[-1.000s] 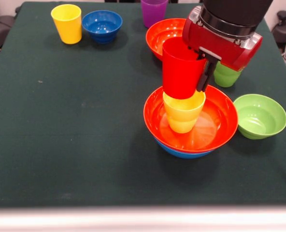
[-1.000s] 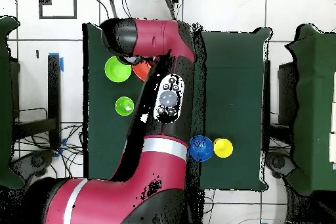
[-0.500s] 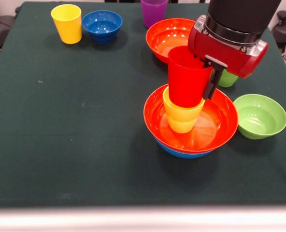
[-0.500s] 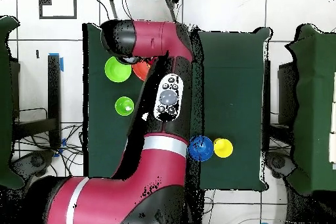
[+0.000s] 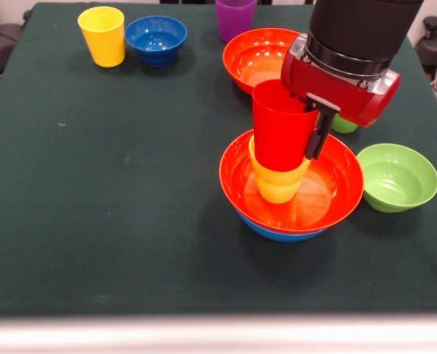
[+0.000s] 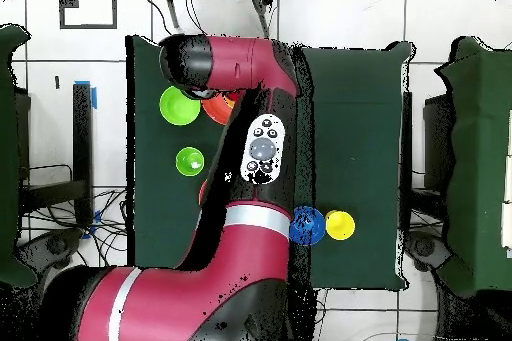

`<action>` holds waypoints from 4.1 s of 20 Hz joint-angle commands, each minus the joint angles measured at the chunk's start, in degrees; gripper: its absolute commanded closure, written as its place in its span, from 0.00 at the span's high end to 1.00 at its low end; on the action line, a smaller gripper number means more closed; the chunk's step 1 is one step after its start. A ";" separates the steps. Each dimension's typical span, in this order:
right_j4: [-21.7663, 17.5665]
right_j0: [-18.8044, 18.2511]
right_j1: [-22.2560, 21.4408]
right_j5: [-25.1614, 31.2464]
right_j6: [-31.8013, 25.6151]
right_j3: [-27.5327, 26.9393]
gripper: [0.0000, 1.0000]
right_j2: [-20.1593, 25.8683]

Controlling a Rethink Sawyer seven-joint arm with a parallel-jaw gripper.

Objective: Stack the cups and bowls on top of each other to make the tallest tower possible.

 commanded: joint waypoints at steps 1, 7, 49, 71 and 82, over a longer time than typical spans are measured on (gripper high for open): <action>-4.70 -1.01 1.48 -2.67 -8.58 5.86 0.00 6.44; -4.94 -0.92 1.64 -2.87 -8.14 5.82 0.00 6.36; -5.17 -2.40 -0.26 -1.30 -10.35 8.46 1.00 9.55; -4.91 -1.49 -3.84 1.53 -8.93 10.37 1.00 8.54; -4.58 -0.48 -3.88 3.15 -6.73 9.70 1.00 7.90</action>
